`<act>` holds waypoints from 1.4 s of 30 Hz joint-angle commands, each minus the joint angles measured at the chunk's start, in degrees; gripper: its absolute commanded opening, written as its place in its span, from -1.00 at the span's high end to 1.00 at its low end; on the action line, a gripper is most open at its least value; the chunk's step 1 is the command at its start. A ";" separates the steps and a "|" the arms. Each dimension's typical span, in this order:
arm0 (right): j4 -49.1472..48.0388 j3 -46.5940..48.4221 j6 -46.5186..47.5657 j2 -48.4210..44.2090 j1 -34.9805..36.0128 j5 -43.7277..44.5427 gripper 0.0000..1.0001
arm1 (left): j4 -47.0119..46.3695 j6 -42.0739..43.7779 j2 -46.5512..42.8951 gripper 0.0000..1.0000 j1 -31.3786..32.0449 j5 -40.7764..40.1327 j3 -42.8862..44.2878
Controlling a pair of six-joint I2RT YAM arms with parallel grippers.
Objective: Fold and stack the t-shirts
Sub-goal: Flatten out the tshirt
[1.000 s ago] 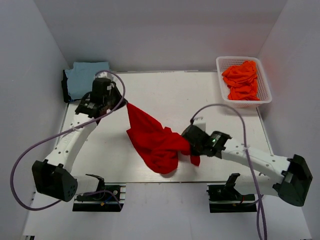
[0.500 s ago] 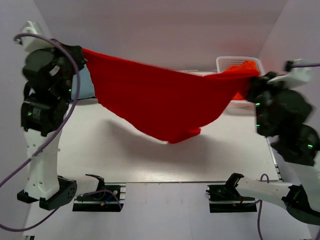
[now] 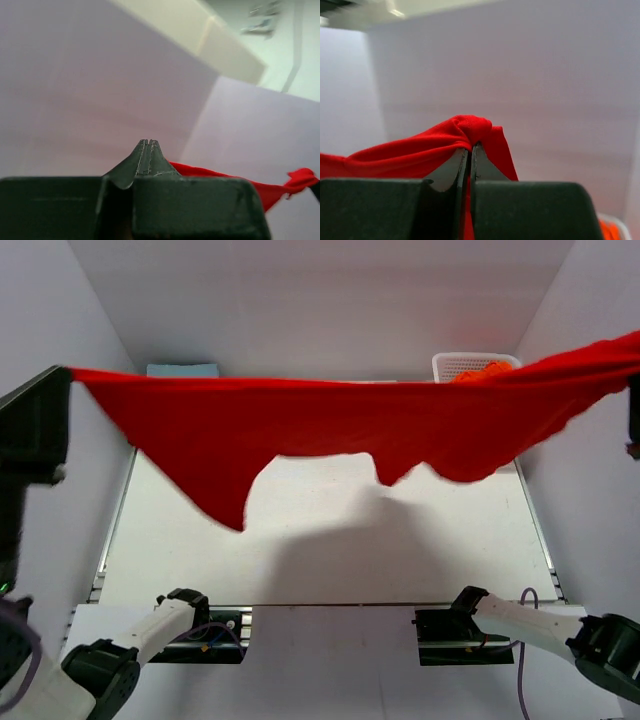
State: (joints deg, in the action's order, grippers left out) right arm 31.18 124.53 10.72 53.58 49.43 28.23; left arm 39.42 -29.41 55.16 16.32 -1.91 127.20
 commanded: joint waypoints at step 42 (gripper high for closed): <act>-40.48 -22.68 -6.86 69.86 -25.78 13.19 1.00 | -18.31 -11.55 64.40 1.00 -4.10 -31.31 -25.11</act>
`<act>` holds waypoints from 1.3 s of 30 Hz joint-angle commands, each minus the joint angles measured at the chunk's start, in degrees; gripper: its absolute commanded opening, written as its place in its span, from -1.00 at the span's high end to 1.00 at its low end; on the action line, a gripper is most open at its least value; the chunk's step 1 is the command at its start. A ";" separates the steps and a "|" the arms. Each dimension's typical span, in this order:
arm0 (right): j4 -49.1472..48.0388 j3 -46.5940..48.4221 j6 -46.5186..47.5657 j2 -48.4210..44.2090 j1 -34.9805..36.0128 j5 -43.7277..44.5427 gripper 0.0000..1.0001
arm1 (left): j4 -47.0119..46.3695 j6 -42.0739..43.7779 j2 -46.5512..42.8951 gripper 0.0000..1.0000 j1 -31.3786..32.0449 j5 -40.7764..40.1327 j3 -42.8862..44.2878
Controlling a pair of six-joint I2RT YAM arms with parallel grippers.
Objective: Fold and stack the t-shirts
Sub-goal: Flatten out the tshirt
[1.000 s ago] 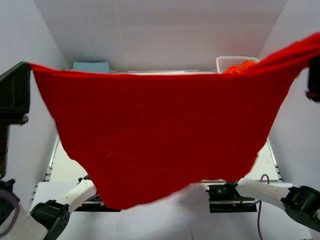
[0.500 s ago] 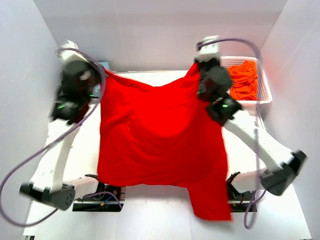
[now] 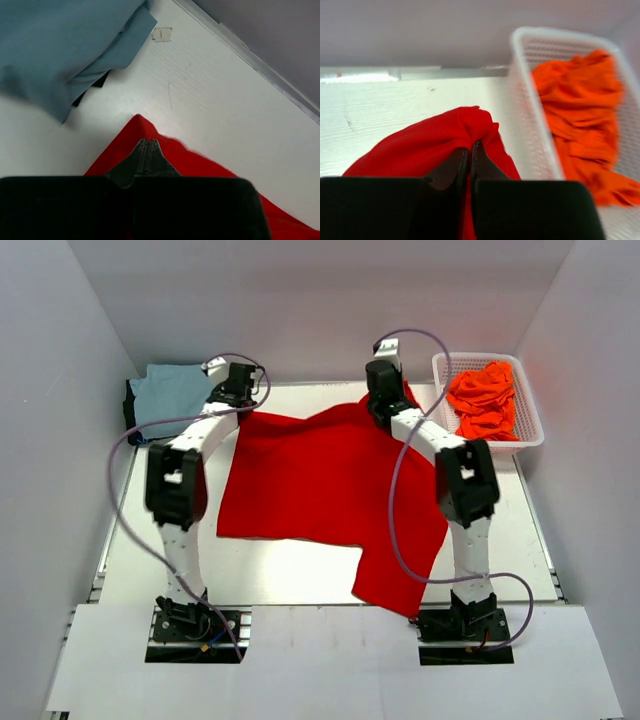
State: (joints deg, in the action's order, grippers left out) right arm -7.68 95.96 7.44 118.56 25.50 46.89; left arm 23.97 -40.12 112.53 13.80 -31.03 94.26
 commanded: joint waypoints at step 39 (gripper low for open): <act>28.69 -59.04 -37.85 -49.49 0.43 -40.40 -0.81 | -2.95 -0.14 -30.80 -1.00 0.52 25.84 -45.21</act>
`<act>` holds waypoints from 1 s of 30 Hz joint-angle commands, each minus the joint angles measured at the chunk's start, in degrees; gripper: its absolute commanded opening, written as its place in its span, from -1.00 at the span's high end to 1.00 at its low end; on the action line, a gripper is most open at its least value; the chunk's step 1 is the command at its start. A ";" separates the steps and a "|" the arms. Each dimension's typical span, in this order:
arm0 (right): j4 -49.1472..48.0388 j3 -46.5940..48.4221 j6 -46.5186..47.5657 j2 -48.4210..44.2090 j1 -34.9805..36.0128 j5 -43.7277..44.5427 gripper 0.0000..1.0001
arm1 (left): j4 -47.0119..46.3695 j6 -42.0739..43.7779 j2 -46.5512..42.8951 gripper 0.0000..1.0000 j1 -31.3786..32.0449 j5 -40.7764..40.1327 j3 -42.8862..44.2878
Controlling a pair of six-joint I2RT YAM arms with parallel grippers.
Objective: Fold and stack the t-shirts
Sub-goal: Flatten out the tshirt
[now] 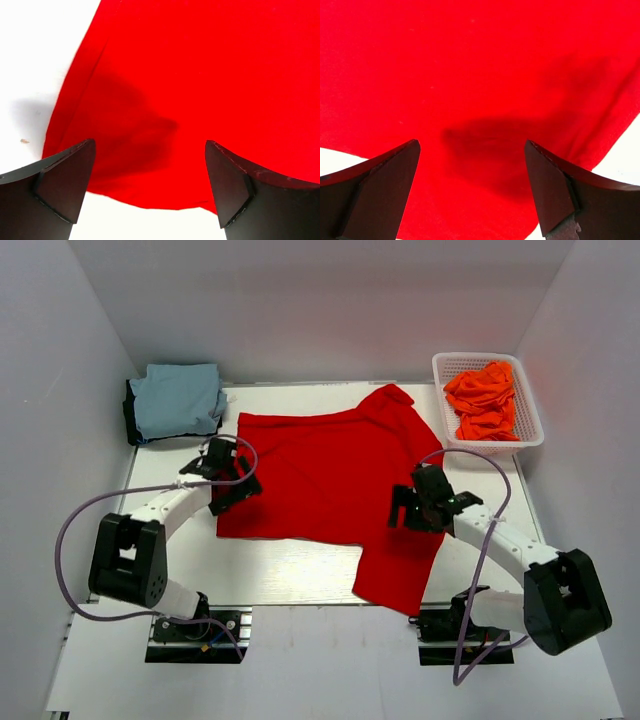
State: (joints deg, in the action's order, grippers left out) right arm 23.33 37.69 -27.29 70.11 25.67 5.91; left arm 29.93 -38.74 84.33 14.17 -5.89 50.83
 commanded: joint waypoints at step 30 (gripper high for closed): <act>14.53 -0.13 -10.14 -14.01 3.15 -0.88 -0.81 | 32.72 -23.39 -16.98 -1.00 -1.69 -11.78 -0.78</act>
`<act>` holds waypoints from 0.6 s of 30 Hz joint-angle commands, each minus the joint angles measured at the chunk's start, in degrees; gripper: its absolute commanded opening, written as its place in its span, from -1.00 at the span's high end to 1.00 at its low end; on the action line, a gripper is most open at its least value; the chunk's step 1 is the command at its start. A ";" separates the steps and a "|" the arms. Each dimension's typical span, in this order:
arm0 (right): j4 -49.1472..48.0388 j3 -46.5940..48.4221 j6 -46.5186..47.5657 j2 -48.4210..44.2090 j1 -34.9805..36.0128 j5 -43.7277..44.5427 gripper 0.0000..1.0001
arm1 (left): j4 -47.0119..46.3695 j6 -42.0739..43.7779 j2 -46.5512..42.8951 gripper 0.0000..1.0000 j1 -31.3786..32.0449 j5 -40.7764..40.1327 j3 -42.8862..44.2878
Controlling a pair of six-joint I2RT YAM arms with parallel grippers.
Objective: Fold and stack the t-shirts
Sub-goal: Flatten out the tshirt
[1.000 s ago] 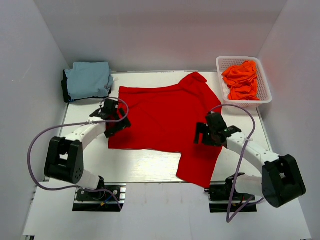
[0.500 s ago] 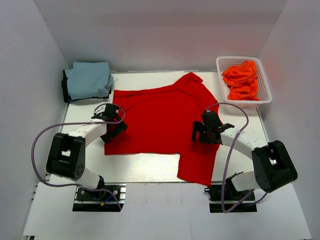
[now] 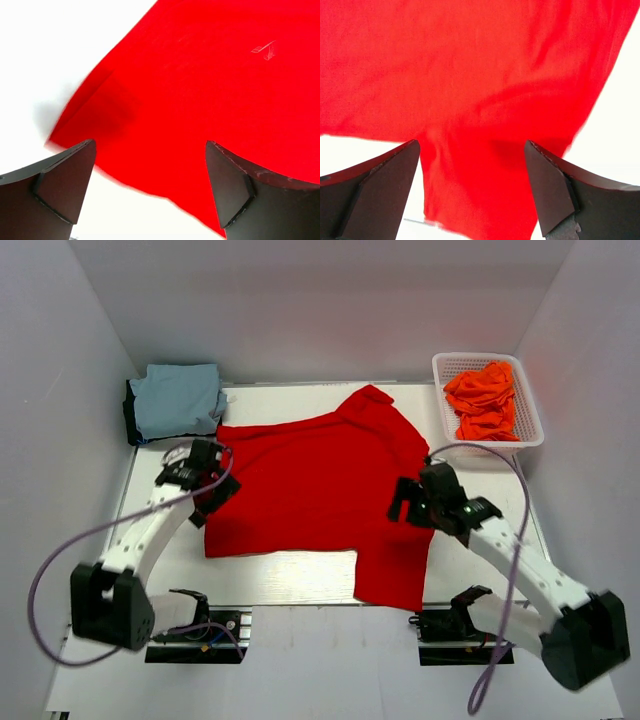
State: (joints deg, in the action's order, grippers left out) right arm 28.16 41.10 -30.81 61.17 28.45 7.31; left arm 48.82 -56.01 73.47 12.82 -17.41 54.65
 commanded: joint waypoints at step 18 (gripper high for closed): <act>17.11 -13.23 -13.83 -6.52 12.24 -15.30 -0.81 | -2.31 -20.27 -5.62 -0.14 -0.34 -1.40 -23.98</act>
State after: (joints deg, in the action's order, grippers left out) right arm 47.35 29.65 -41.76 52.45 38.98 -4.97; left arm 51.70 -72.31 67.11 12.75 -17.32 32.05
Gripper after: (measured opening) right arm 0.905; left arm 0.580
